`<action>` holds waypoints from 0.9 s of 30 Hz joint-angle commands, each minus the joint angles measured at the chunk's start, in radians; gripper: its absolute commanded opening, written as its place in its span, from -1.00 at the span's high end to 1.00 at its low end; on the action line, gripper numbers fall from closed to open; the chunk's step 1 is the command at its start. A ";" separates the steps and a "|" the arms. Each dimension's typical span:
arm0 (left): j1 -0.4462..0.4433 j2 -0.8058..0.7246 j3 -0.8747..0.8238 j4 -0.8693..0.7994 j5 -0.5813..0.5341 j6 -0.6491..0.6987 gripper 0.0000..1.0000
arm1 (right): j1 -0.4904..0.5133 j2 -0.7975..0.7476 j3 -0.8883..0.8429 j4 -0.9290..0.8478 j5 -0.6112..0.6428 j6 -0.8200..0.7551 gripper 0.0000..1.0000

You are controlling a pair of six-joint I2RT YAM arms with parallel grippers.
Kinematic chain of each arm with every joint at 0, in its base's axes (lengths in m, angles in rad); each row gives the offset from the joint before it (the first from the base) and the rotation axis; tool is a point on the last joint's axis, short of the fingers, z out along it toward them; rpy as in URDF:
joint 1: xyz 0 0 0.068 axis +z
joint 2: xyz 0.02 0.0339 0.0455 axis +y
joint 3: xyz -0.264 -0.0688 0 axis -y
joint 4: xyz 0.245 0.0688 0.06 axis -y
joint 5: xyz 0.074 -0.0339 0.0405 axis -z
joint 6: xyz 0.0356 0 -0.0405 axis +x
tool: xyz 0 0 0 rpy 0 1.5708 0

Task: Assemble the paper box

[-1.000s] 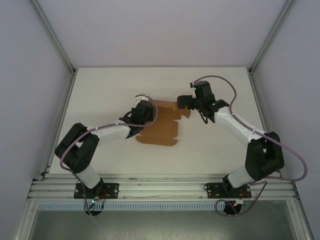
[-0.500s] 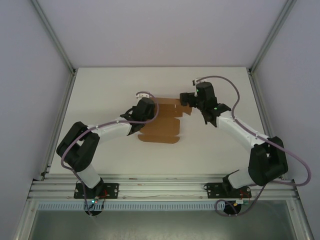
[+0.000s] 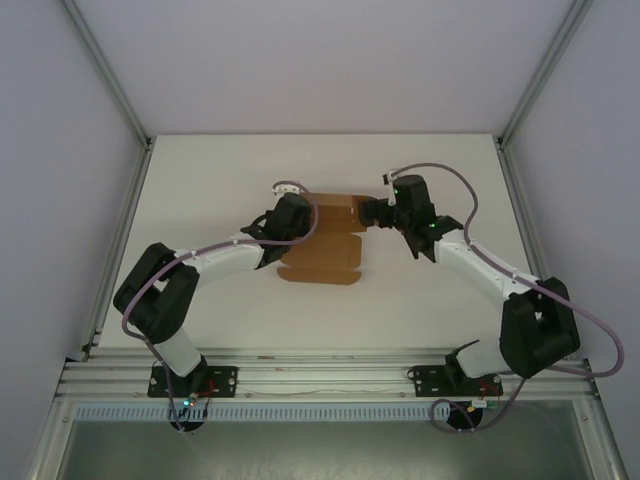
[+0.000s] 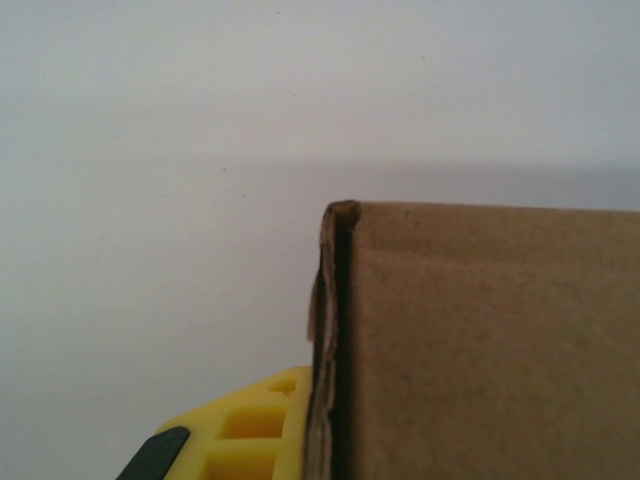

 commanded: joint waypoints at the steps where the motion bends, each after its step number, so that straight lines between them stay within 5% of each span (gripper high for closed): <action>1: 0.004 0.014 0.024 -0.009 0.033 -0.021 1.00 | -0.002 0.041 -0.001 0.042 -0.023 0.035 -0.99; 8: 0.005 0.037 0.033 0.013 0.083 -0.032 1.00 | -0.003 0.113 -0.037 0.370 -0.144 0.146 -0.99; 17: 0.003 0.041 0.027 0.060 0.094 -0.123 1.00 | 0.003 0.201 -0.093 0.723 -0.186 0.554 -0.99; 27: 0.022 -0.009 0.027 0.058 0.031 -0.173 1.00 | 0.003 0.005 -0.198 0.455 0.015 0.385 -0.99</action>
